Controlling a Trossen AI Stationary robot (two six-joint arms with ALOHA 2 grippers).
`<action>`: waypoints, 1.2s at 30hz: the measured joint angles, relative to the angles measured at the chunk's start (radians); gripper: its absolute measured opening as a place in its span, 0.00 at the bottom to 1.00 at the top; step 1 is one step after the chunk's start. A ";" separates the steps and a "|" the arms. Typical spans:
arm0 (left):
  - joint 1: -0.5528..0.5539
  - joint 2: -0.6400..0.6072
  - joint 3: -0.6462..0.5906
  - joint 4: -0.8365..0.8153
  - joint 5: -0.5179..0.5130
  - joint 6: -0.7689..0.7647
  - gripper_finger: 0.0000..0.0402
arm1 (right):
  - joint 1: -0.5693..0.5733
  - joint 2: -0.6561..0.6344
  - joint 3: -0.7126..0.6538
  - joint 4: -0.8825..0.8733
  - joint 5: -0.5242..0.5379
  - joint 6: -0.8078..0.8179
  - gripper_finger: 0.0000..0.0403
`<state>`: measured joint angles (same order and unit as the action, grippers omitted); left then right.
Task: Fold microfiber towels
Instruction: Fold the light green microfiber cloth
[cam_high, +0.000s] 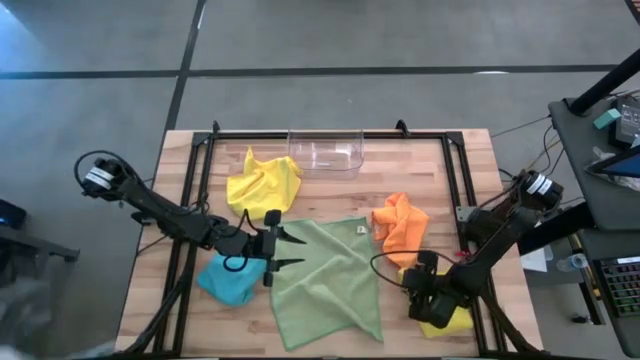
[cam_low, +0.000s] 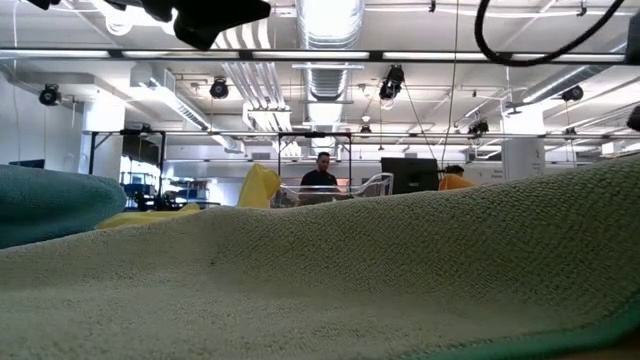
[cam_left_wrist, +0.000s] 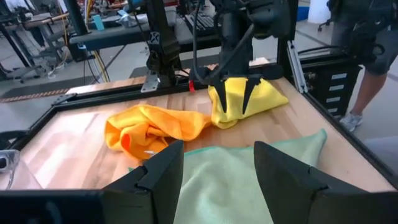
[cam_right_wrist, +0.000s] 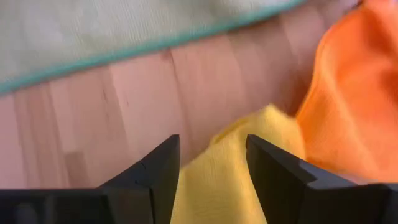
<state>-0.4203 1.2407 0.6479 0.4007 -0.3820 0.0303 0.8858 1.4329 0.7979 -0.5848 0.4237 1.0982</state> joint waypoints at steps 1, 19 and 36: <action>-0.001 0.000 0.000 0.000 0.000 -0.006 0.45 | 0.000 -0.011 0.000 0.007 0.016 -0.017 0.44; -0.108 0.000 0.011 -0.628 0.124 -0.549 0.45 | 0.000 -0.029 0.000 0.260 0.314 -0.314 0.43; -0.189 0.067 0.018 -1.312 0.190 -0.992 0.45 | -0.002 -0.030 0.001 0.318 0.343 -0.314 0.43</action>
<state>-0.6090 1.3080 0.6664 -0.9118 -0.1920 -0.9617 0.8833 1.4029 0.7986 -0.2670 0.7665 0.7845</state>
